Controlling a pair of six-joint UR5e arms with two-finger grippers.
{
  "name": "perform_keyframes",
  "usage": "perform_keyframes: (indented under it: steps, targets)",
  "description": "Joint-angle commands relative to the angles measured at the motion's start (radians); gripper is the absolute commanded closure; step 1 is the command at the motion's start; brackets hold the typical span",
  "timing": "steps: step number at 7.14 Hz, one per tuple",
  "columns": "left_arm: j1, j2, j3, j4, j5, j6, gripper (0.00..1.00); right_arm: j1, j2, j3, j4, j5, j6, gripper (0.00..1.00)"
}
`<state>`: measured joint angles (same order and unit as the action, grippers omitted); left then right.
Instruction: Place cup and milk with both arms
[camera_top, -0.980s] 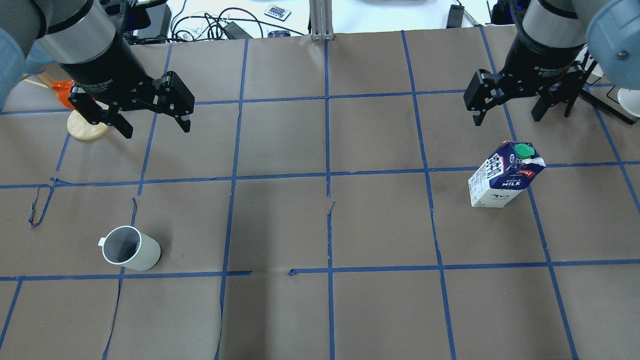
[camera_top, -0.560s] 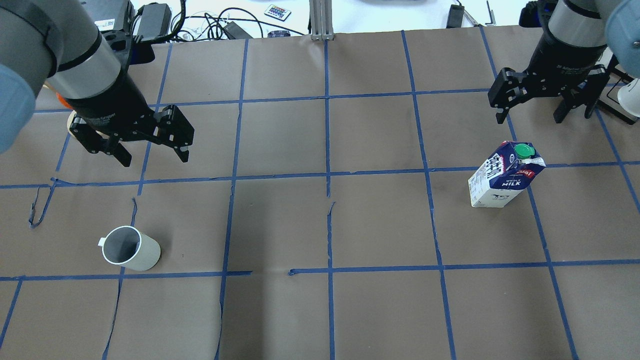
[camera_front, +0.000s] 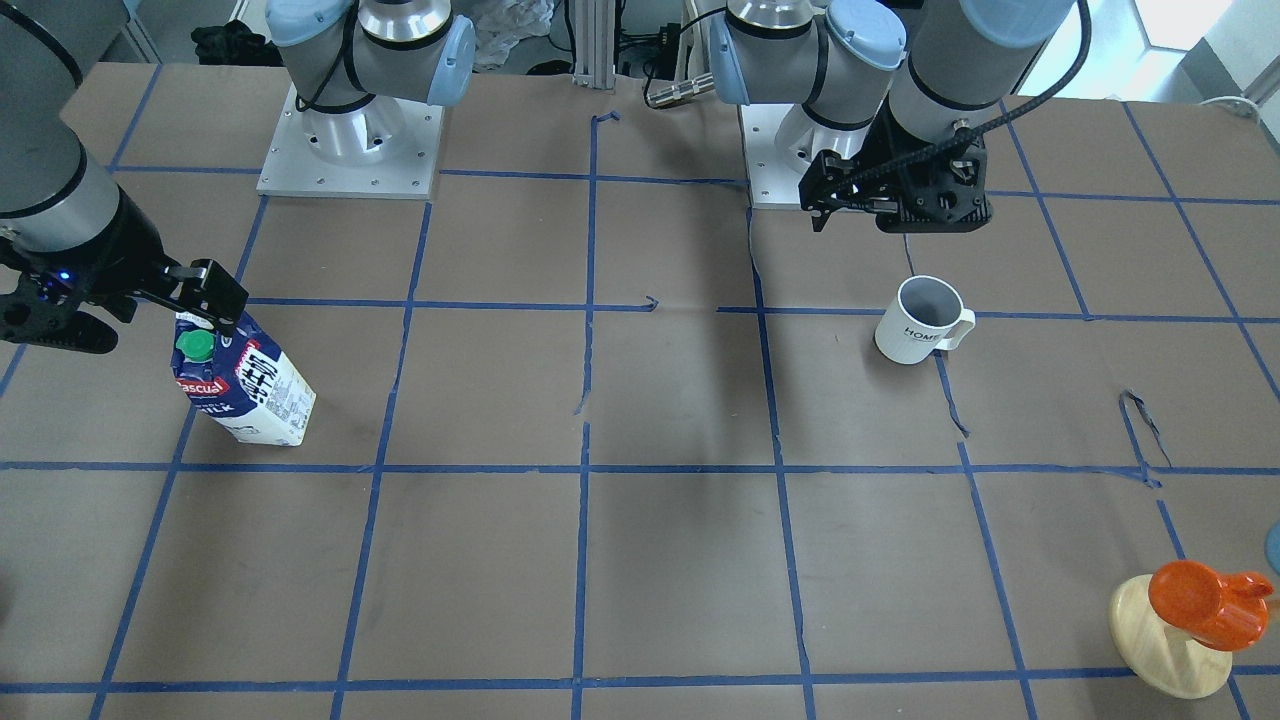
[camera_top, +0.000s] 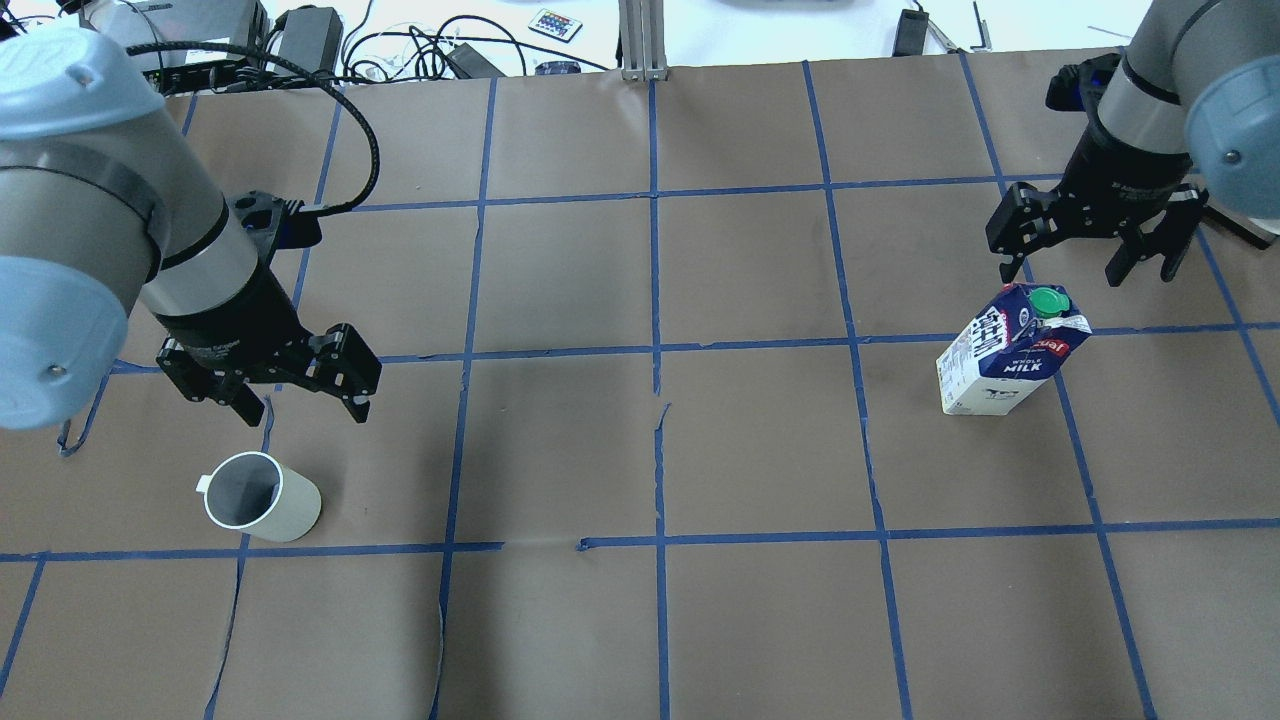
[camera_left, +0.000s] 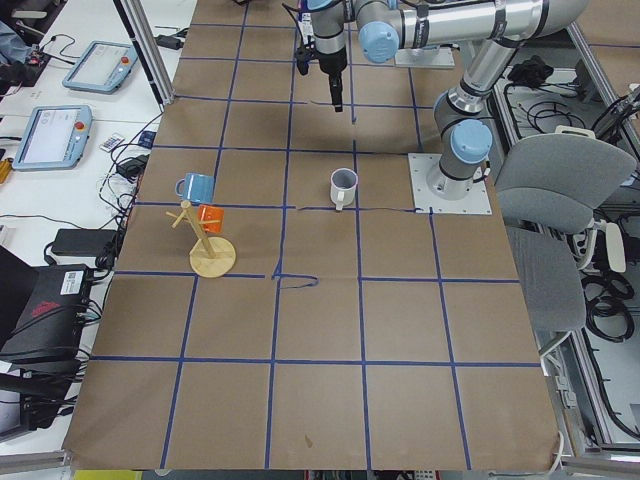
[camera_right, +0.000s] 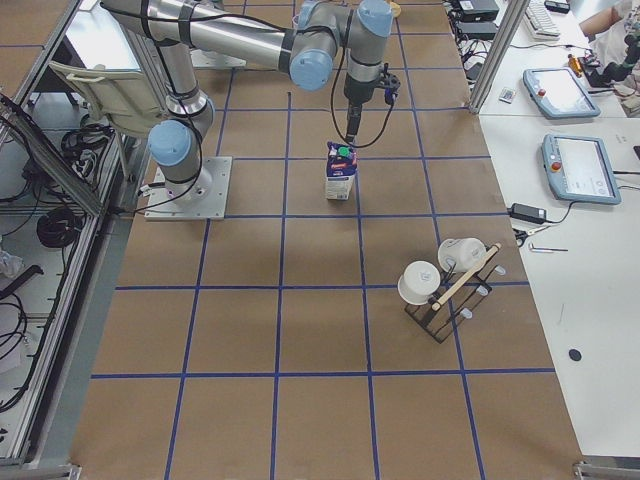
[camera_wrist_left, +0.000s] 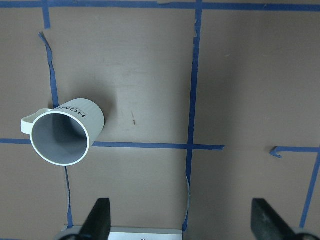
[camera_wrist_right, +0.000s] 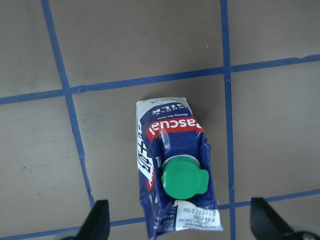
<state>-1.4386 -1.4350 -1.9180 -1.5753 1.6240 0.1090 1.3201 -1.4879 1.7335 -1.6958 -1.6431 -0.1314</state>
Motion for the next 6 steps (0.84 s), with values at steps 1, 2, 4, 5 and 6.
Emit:
perform_keyframes:
  steps: [1,2,4,5,6]
  targets:
    - [0.149,-0.007,-0.187,0.178,0.057,0.134,0.00,-0.038,0.003,0.058,-0.108,0.005,-0.152,0.00]
    - [0.180,-0.013,-0.267,0.304,0.056,0.158,0.00,-0.038,0.003,0.063,-0.105,0.005,-0.152,0.00]
    - [0.198,-0.038,-0.343,0.463,0.056,0.220,0.00,-0.038,0.003,0.086,-0.136,0.015,-0.091,0.00]
    - [0.211,-0.048,-0.346,0.469,0.054,0.227,0.00,-0.035,0.020,0.096,-0.166,0.022,-0.093,0.00]
    - [0.211,-0.056,-0.355,0.480,0.048,0.227,0.00,-0.032,0.027,0.098,-0.179,0.023,-0.096,0.00]
